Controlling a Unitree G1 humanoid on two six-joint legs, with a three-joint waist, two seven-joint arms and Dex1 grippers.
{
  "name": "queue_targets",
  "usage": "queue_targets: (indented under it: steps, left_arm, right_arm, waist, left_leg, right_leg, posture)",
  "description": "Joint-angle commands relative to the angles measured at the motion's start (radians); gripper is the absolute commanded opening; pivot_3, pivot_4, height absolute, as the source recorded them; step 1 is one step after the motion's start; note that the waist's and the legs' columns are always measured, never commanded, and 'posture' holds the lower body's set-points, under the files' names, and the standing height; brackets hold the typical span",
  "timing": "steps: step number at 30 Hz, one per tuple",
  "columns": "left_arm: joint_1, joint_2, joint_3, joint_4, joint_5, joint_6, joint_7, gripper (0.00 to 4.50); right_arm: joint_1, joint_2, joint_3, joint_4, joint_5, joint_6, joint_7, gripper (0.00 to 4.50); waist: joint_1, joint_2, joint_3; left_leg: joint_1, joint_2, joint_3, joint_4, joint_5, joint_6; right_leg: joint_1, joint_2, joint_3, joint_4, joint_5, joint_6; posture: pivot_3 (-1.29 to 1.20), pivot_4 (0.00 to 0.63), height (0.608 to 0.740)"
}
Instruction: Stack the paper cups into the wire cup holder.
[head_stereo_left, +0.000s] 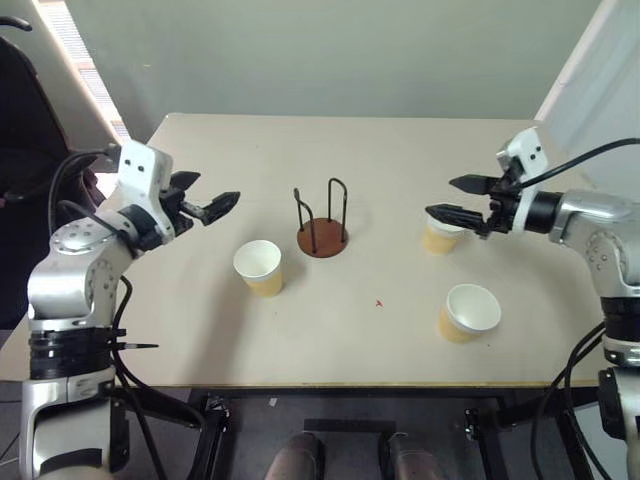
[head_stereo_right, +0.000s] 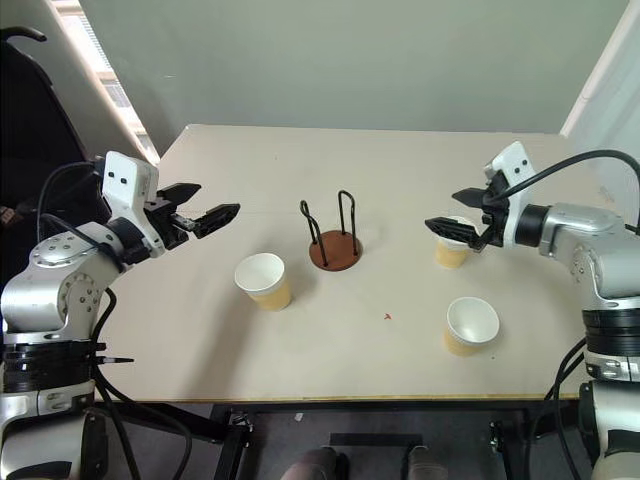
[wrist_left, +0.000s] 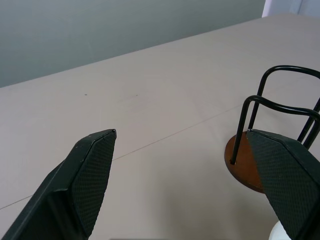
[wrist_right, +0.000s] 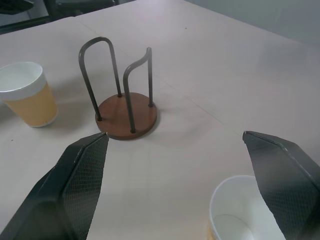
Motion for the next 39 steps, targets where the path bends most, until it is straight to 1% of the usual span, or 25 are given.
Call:
queue_targets:
  steps: [1,4,7,10,12,17,24,26,29,34,39]
  left_arm:
    - [-0.02,0.007,-0.001,-0.01,0.003,-0.012,-0.011,4.5]
    - [-0.002,-0.02,-0.015,-0.058,-0.02,0.019,-0.01,4.5]
    - [0.005,-0.019,-0.033,-0.119,-0.064,0.08,-0.049,4.5]
    - [0.029,0.038,-0.081,-0.19,-0.116,0.156,-0.164,4.5]
    - [0.034,0.065,-0.102,-0.208,-0.128,0.181,-0.201,4.5]
    - [-0.021,0.071,-0.16,-0.169,-0.103,0.225,-0.192,4.5]
    - [-0.086,-0.01,-0.205,-0.094,-0.04,0.224,-0.096,4.5]
    - [-0.098,-0.026,-0.223,-0.075,-0.023,0.213,-0.098,4.5]
    - [-0.116,-0.048,-0.246,-0.041,-0.01,0.203,-0.111,4.5]
    - [-0.149,-0.081,-0.305,0.029,0.042,0.146,-0.141,4.5]
    - [-0.211,-0.127,-0.342,0.134,0.086,0.085,-0.173,4.5]
  right_arm:
    - [-0.028,-0.01,-0.034,-0.032,0.006,-0.008,0.002,4.46]
    - [-0.008,-0.018,-0.057,-0.047,0.012,-0.005,-0.009,4.46]
    - [-0.003,-0.035,-0.068,-0.071,0.03,0.019,0.008,4.46]
    - [-0.009,-0.053,-0.092,-0.084,0.035,0.015,0.011,4.46]
    - [-0.01,-0.067,-0.109,-0.09,0.043,0.023,0.012,4.46]
    - [0.014,-0.104,-0.152,-0.12,0.062,0.032,0.012,4.46]
    - [0.036,-0.104,-0.172,-0.146,0.064,0.041,-0.02,4.46]
    - [0.028,-0.103,-0.168,-0.146,0.061,0.039,-0.031,4.46]
    - [0.011,-0.109,-0.161,-0.138,0.057,0.033,-0.03,4.46]
    - [-0.004,-0.111,-0.16,-0.136,0.057,0.037,-0.034,4.46]
    - [0.015,-0.111,-0.171,-0.166,0.067,0.049,-0.043,4.46]
  waist:
    - [0.0,0.0,0.0]
    - [0.0,0.0,0.0]
    - [0.0,-0.001,0.0]
    - [-0.001,-0.001,0.001]
    - [-0.001,-0.001,0.001]
    - [0.0,-0.001,0.001]
    - [-0.001,-0.001,0.001]
    - [-0.001,-0.001,0.001]
    - [-0.001,-0.001,0.001]
    - [0.0,-0.001,0.001]
    - [0.001,-0.001,0.001]
  left_leg:
    - [0.0,0.0,0.0,0.0,0.0,0.0]
    - [0.0,0.0,0.0,0.0,0.0,0.0]
    - [0.0,0.0,0.0,0.0,0.0,0.0]
    - [0.0,0.0,0.0,0.0,0.0,-0.001]
    - [0.0,0.0,0.0,0.0,-0.001,-0.001]
    - [0.001,0.0,-0.001,-0.001,0.0,-0.001]
    - [0.001,0.0,0.0,0.0,0.001,-0.001]
    - [0.001,0.0,0.0,0.0,0.001,-0.001]
    - [0.001,0.0,0.0,0.0,0.001,-0.001]
    - [0.001,0.0,0.0,0.0,0.001,-0.001]
    - [0.0,0.0,0.0,0.0,0.001,0.0]
  right_leg:
    - [0.0,0.0,0.0,0.0,0.0,0.0]
    - [0.0,0.0,0.0,0.0,0.0,0.0]
    - [0.0,0.0,0.0,0.0,0.0,0.0]
    - [0.0,0.0,0.0,0.0,0.0,0.0]
    - [0.0,0.0,0.0,0.0,0.0,0.0]
    - [0.0,0.0,0.0,0.001,-0.002,-0.003]
    - [0.001,0.0,0.0,0.001,-0.001,-0.002]
    - [0.001,0.0,0.0,0.001,-0.001,-0.002]
    - [0.001,0.0,0.0,0.0,0.003,0.004]
    - [0.001,0.0,0.0,0.0,0.002,0.004]
    - [0.001,0.0,0.0,0.0,0.003,0.004]
  posture:
    - [0.0,0.15,0.74]
    - [0.0,0.15,0.74]
    - [0.0,0.15,0.74]
    - [0.0,0.15,0.74]
    - [0.0,0.15,0.74]
    - [0.0,0.15,0.74]
    - [0.0,0.15,0.74]
    - [0.0,0.15,0.74]
    - [0.0,0.15,0.74]
    - [0.0,0.15,0.74]
    - [0.0,0.15,0.74]
